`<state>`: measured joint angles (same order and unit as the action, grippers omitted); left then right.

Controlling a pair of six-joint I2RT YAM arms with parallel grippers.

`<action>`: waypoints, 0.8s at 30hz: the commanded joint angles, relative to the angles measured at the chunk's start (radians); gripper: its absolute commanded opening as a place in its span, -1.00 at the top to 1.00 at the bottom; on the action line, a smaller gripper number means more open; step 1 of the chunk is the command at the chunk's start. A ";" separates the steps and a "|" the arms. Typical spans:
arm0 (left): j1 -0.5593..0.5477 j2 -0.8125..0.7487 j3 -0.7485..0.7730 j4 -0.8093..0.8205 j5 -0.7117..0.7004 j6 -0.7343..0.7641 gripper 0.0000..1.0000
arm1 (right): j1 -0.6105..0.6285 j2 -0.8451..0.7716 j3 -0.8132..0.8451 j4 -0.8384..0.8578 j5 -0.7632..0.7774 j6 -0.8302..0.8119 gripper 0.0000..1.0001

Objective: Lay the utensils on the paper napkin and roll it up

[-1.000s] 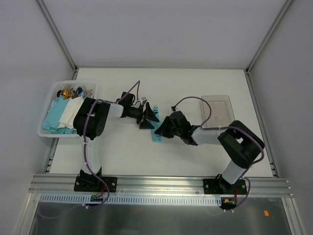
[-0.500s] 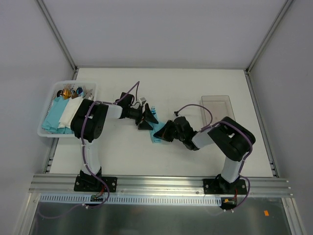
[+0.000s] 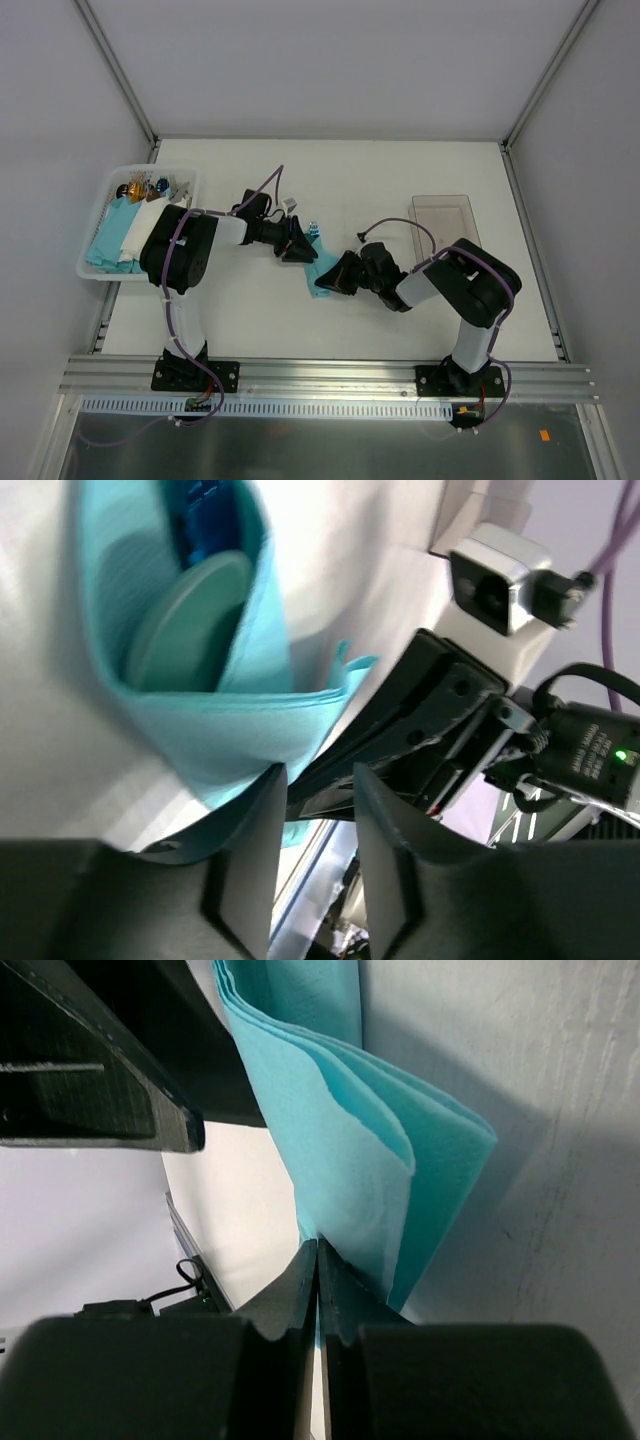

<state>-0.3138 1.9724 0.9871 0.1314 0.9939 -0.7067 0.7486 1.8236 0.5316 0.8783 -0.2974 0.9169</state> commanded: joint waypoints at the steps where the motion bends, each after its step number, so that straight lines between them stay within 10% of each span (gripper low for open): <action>1: -0.011 -0.049 0.007 0.123 0.086 -0.011 0.36 | 0.000 0.039 -0.022 -0.078 -0.035 -0.015 0.92; 6: -0.041 -0.057 -0.007 0.180 0.101 -0.045 0.81 | -0.005 0.045 -0.015 -0.068 -0.051 -0.013 0.92; 24: -0.042 -0.053 -0.099 0.367 0.157 -0.064 1.00 | -0.029 0.051 -0.002 -0.058 -0.095 0.000 0.93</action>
<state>-0.3538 2.0026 0.9188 0.4294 1.0950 -0.7879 0.7250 1.8423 0.5331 0.8860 -0.3840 0.9310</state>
